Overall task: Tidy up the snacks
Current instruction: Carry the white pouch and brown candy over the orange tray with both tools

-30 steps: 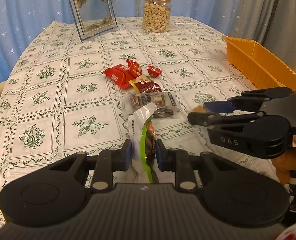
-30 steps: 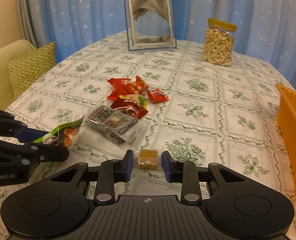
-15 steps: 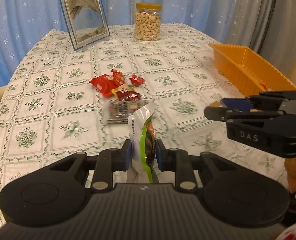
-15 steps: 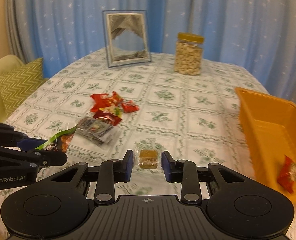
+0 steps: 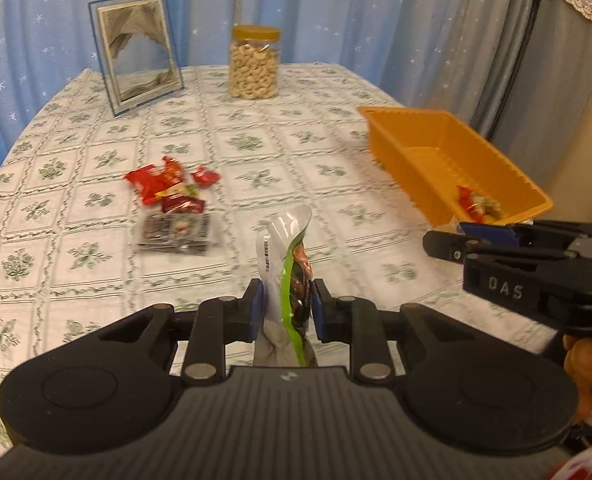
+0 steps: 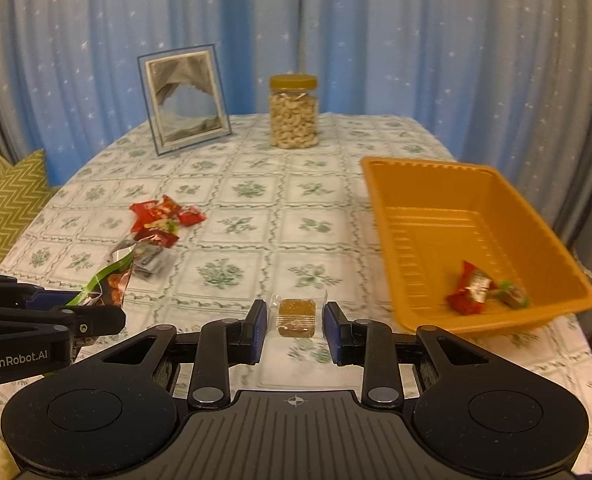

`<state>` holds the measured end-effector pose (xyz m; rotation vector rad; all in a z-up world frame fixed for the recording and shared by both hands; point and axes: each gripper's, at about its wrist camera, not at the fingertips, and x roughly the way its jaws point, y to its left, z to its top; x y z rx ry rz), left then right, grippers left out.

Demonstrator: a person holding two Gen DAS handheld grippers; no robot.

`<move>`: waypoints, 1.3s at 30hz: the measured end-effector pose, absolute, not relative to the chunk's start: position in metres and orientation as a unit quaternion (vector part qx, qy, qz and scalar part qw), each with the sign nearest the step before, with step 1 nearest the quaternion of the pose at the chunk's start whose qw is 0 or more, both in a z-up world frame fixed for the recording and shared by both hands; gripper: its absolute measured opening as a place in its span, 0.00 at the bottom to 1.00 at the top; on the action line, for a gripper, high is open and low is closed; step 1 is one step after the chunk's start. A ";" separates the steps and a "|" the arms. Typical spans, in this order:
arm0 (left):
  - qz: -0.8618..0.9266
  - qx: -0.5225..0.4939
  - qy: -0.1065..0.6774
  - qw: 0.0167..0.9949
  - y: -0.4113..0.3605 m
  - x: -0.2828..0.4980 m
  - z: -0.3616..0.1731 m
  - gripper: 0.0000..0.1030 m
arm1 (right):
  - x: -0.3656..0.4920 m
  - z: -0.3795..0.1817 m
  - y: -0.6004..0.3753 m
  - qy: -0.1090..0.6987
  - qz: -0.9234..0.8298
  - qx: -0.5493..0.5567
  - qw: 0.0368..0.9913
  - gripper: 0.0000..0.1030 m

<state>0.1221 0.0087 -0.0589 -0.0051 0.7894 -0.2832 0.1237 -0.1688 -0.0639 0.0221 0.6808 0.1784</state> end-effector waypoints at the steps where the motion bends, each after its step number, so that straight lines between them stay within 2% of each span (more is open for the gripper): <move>1: -0.139 -0.004 0.382 0.914 0.004 0.120 -0.056 0.22 | 0.120 -0.062 -0.172 0.332 0.084 0.012 0.939 0.30; 19: -0.177 0.007 0.363 0.915 -0.064 0.099 -0.024 0.22 | 0.081 -0.031 -0.241 0.314 0.027 0.054 0.948 0.30; 39: -0.215 0.021 0.354 0.910 -0.129 0.116 -0.012 0.22 | 0.080 -0.023 -0.301 0.303 -0.014 0.093 0.948 0.30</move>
